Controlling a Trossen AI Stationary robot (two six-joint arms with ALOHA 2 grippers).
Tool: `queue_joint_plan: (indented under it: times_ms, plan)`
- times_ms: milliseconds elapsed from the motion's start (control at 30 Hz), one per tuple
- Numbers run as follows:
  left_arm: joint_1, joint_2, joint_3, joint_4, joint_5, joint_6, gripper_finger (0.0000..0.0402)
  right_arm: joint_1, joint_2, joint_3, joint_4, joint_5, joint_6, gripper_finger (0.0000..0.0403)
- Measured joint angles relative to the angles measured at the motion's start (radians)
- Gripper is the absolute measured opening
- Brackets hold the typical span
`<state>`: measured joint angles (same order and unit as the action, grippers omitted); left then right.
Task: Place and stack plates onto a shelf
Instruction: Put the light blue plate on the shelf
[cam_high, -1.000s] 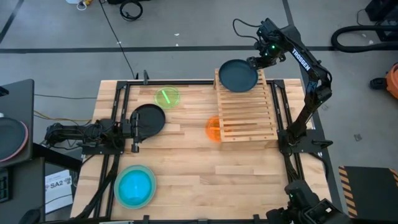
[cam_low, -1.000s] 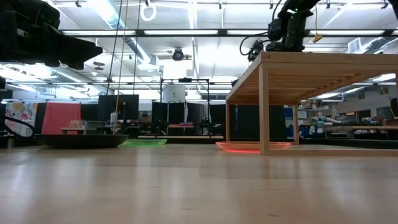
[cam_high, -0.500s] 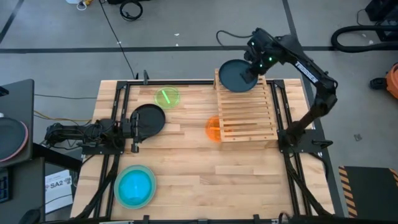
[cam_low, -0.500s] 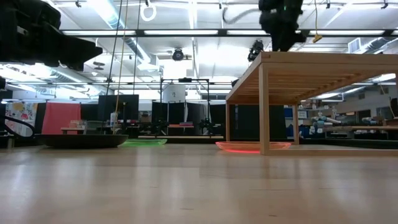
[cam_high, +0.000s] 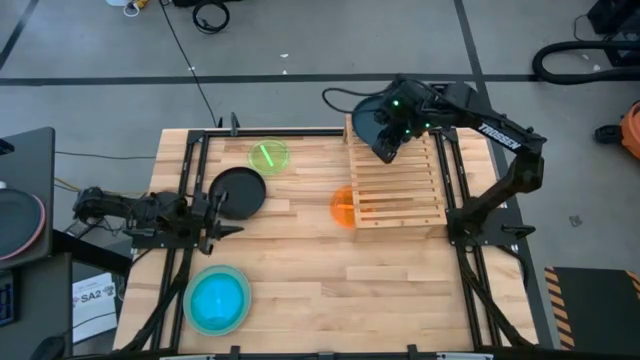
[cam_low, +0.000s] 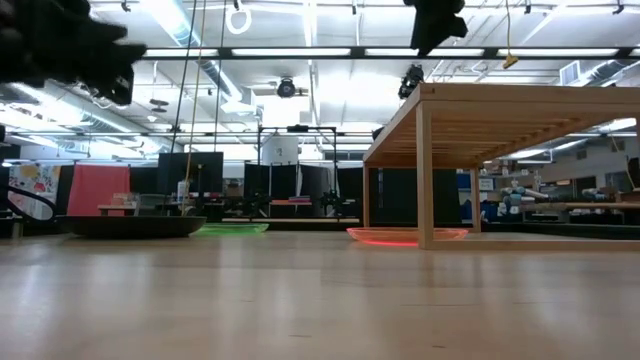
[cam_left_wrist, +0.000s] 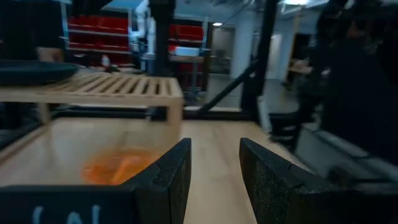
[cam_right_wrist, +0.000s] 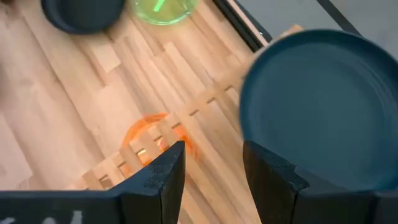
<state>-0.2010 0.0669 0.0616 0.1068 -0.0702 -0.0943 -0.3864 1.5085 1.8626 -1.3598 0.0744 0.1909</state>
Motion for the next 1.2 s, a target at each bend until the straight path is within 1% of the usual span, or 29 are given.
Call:
queue_joint_plan:
  times_ms: [167,333,533,633,733,867,1100,1200]
  plan:
    - [-0.101,0.15,0.089,-0.043,-0.004,-0.055,0.0141,0.035,0.007,0.0,-0.001,0.004,-0.001,0.0167]
    - [-0.194,0.351,0.21,-0.166,-0.006,-0.118,0.0141,0.048,0.009,0.0,0.0,0.004,-0.002,0.0167]
    - [-0.307,0.599,0.404,-0.428,-0.007,-0.19,0.0141,0.051,0.009,0.0,0.0,0.004,-0.002,0.0167]
    - [-0.358,0.705,0.495,-0.549,-0.007,-0.241,0.0141,0.051,0.009,0.0,0.0,0.004,-0.002,0.0167]
    - [-0.407,0.795,0.559,-0.655,-0.006,-0.306,0.0141,0.051,0.009,0.0,0.0,0.004,-0.002,0.0167]
    - [-0.47,0.884,0.606,-0.733,-0.004,-0.407,0.0141,0.051,0.009,0.0,0.0,0.004,-0.003,0.0167]
    - [-0.56,0.996,0.608,-0.804,-0.003,-0.582,0.0141,0.051,0.009,0.0,0.0,0.004,-0.003,0.0167]
    - [-0.584,1.038,0.608,-0.836,-0.003,-0.632,0.0141,0.051,0.009,0.0,0.0,0.004,-0.003,0.0167]
